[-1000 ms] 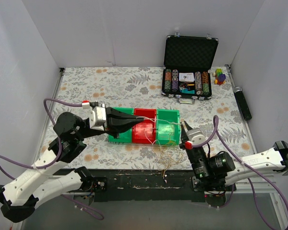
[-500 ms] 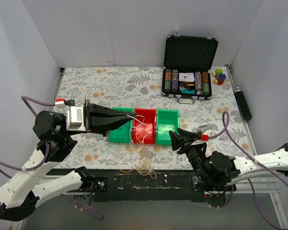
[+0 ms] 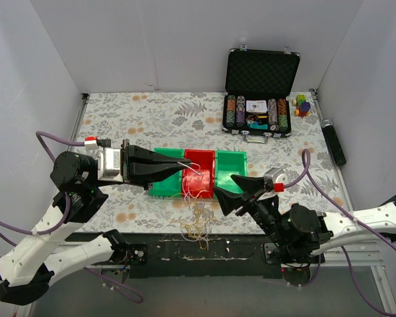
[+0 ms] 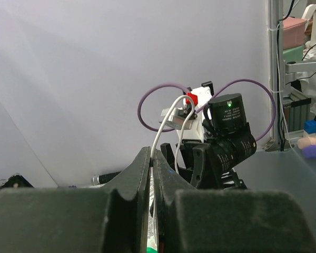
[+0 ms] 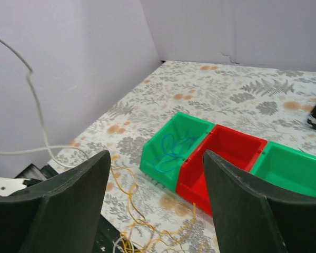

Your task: Untangle the cables

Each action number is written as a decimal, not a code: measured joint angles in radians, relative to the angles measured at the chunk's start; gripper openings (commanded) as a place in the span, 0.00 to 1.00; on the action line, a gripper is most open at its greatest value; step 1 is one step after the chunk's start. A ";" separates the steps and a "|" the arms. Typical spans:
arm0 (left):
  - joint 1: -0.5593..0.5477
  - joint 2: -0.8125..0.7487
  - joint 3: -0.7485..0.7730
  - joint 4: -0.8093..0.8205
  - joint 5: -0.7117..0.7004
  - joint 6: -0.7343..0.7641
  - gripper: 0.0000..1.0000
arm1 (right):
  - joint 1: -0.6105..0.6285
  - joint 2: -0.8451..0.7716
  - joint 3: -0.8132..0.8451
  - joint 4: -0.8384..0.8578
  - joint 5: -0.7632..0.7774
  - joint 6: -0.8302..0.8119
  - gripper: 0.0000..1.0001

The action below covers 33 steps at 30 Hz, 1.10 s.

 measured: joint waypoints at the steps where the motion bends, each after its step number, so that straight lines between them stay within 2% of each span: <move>1: 0.000 -0.003 -0.005 -0.001 0.000 0.001 0.00 | 0.000 0.016 0.018 0.003 -0.018 0.003 0.79; 5: 0.000 -0.005 -0.009 0.001 0.001 0.005 0.00 | 0.000 0.125 0.109 -0.002 -0.095 0.025 0.79; 9: 0.000 -0.005 -0.015 0.004 0.001 0.008 0.00 | 0.000 0.206 0.130 -0.037 -0.149 0.062 0.77; 15: 0.000 -0.005 -0.026 0.004 0.000 0.015 0.00 | 0.000 0.246 0.130 -0.105 -0.176 0.140 0.76; 22: 0.000 -0.001 -0.028 0.005 0.000 0.026 0.00 | 0.000 0.281 0.142 -0.130 -0.195 0.145 0.71; 33: 0.000 0.041 -0.035 0.027 -0.019 0.045 0.00 | 0.000 0.375 0.210 -0.175 -0.204 0.156 0.76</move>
